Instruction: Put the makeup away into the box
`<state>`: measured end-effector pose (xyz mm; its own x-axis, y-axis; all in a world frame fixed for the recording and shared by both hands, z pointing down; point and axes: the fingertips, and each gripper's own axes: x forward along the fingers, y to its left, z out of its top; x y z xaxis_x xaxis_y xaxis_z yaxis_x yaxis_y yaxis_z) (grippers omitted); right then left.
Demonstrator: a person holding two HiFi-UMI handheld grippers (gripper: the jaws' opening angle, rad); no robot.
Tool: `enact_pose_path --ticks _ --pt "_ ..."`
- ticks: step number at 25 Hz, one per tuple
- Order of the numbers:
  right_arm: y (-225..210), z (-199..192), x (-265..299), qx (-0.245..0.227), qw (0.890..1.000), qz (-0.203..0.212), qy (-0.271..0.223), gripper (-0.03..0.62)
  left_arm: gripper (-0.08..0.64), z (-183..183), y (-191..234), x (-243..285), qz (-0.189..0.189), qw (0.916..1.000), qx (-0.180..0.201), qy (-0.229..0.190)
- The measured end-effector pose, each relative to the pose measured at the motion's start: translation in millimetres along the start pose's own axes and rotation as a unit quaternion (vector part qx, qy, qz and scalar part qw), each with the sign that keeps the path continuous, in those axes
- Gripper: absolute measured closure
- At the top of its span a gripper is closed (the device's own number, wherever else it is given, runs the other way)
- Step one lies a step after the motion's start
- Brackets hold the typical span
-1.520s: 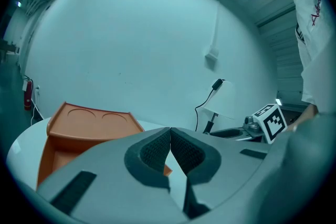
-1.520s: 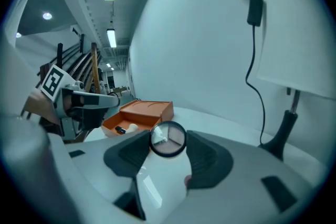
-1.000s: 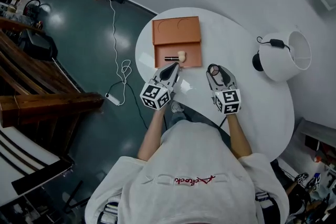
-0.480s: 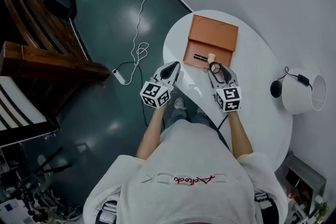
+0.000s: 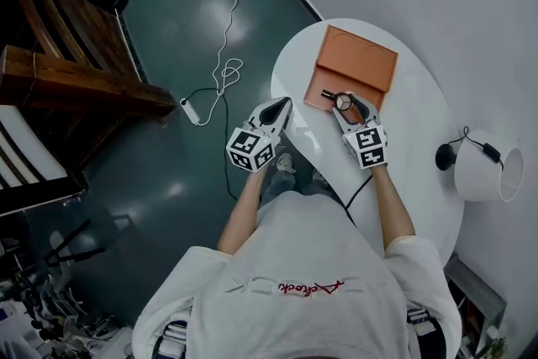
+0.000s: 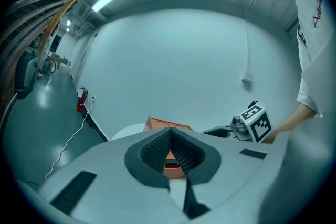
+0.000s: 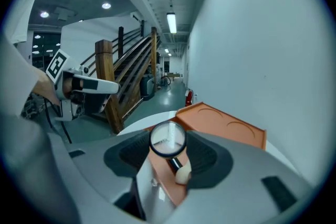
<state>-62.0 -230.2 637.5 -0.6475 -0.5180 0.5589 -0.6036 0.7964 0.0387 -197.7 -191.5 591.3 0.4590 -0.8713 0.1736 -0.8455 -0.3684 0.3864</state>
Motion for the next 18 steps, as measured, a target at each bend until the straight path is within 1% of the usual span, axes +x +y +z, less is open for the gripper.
enact_pose_path --ticks 3,8,15,18 --pt "-7 2 14 -0.029 0.999 0.013 0.020 0.362 0.551 0 5 0 0.002 1.0000 -0.004 0.001" --pt "-12 0 41 -0.043 0.997 0.037 0.051 0.362 0.549 -3 14 -2 0.006 0.9999 -0.012 0.002" --pt "-12 -21 73 -0.033 0.993 0.053 0.097 0.361 0.551 -6 22 -2 0.015 0.9997 -0.018 0.001" --pt "-14 -29 84 -0.026 0.991 0.051 0.118 0.360 0.549 -6 26 -5 0.019 0.9996 -0.020 0.001"
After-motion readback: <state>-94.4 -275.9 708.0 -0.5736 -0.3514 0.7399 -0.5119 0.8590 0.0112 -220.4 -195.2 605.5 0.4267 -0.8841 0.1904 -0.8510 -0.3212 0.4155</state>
